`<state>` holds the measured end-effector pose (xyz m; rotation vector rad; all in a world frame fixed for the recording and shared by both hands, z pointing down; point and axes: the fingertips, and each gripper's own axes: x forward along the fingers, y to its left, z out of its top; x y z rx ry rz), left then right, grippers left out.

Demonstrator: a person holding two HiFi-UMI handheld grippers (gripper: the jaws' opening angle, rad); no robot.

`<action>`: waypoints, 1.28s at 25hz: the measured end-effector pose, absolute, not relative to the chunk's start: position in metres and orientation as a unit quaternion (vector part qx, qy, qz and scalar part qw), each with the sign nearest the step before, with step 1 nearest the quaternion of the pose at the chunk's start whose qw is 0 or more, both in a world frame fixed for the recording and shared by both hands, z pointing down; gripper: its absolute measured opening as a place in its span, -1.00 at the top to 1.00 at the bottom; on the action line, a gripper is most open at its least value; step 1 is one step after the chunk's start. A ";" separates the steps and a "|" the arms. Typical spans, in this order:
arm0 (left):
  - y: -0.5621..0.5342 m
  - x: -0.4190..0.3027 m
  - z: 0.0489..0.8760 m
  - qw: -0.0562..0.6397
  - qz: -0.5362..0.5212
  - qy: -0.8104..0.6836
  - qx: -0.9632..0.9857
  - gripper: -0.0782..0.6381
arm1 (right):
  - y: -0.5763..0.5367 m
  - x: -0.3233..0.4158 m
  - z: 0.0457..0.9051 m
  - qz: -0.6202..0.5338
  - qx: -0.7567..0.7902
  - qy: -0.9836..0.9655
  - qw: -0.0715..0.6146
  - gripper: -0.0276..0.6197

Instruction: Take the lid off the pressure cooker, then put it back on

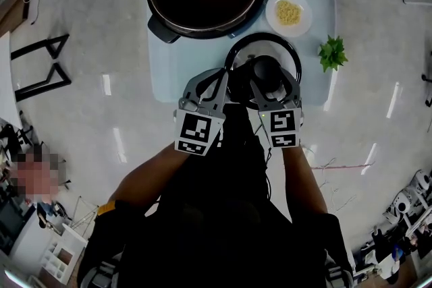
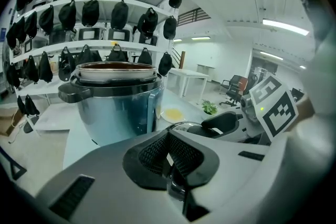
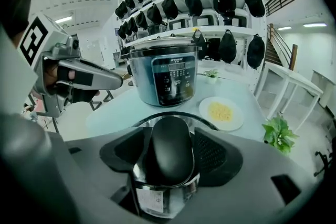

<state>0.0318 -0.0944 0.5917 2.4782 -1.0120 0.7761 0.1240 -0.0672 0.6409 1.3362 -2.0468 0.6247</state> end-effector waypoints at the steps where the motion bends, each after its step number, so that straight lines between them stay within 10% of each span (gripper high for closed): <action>1: -0.095 0.032 0.595 0.177 0.276 -0.357 0.875 0.76 | -0.068 0.124 0.645 0.236 0.503 -0.773 0.307 -0.03; 32: -0.085 0.016 0.562 0.176 0.257 -0.362 0.879 0.76 | -0.058 0.132 0.628 0.228 0.527 -0.762 0.299 0.02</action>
